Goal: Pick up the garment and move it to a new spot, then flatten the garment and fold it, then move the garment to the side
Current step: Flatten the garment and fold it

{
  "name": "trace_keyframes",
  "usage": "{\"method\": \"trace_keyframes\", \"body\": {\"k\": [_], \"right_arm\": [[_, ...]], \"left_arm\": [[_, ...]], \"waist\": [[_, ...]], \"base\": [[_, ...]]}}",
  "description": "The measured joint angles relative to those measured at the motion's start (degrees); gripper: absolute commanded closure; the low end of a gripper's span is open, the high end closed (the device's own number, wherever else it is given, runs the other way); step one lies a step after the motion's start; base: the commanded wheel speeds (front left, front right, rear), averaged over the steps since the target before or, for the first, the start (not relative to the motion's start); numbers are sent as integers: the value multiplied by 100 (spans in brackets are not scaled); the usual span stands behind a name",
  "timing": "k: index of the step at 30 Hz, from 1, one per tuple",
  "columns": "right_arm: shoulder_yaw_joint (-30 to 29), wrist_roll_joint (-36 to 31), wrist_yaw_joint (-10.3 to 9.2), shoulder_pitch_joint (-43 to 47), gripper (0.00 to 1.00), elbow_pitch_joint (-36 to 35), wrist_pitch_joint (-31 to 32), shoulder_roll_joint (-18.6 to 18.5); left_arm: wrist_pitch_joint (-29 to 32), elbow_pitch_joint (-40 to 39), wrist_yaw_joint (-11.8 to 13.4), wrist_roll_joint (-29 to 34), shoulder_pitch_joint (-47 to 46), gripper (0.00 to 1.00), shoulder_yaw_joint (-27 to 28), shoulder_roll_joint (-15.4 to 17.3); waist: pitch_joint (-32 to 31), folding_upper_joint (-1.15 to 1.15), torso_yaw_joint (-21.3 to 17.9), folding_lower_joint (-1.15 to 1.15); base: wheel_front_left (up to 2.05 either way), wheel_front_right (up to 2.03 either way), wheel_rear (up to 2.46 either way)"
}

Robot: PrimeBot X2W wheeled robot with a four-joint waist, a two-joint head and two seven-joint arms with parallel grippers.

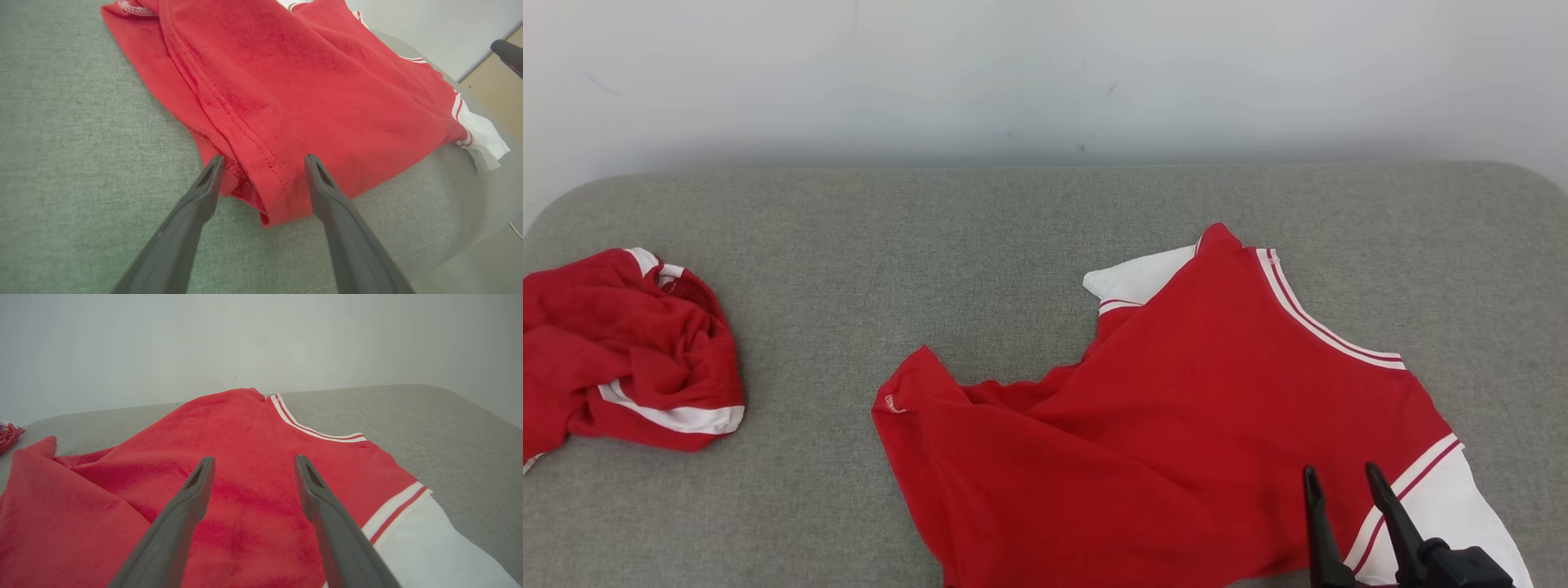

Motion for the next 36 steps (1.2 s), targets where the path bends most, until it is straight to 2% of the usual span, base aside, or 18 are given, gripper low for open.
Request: {"method": "trace_keyframes", "body": {"k": [5,6,8,9,17,23,27,36], "right_arm": [[18,0,0,-13,0,22,0,0],[19,0,0,-14,0,29,0,0],[24,0,0,-16,0,35,0,-1],[29,0,0,-19,0,36,0,0],[-2,16,0,-33,0,30,-1,-1],[47,44,0,-183,0,49,0,-1],[110,46,0,-402,0,87,0,2],[144,58,0,-705,0,162,-1,0]], "left_arm": [[0,115,0,-18,-96,0,-216,34],[0,163,0,-52,-109,7,-270,33],[0,197,0,-83,-205,60,-382,53],[0,171,0,-78,-264,100,-381,52],[0,-504,0,42,-356,100,-43,100],[0,-961,0,65,-945,100,-142,417],[0,-758,-1,-36,-1641,100,-350,723],[0,385,-2,-453,-2882,100,-795,1258]], "waist": [[23,0,19,0],[27,0,21,0],[30,0,22,0],[30,0,21,0],[49,0,21,0],[140,0,12,0],[201,0,-117,0],[419,0,-617,0]], "base": [[0,0,0],[0,0,0],[0,0,0],[0,0,0],[0,0,0],[0,0,0],[0,0,0],[0,0,0]]}}
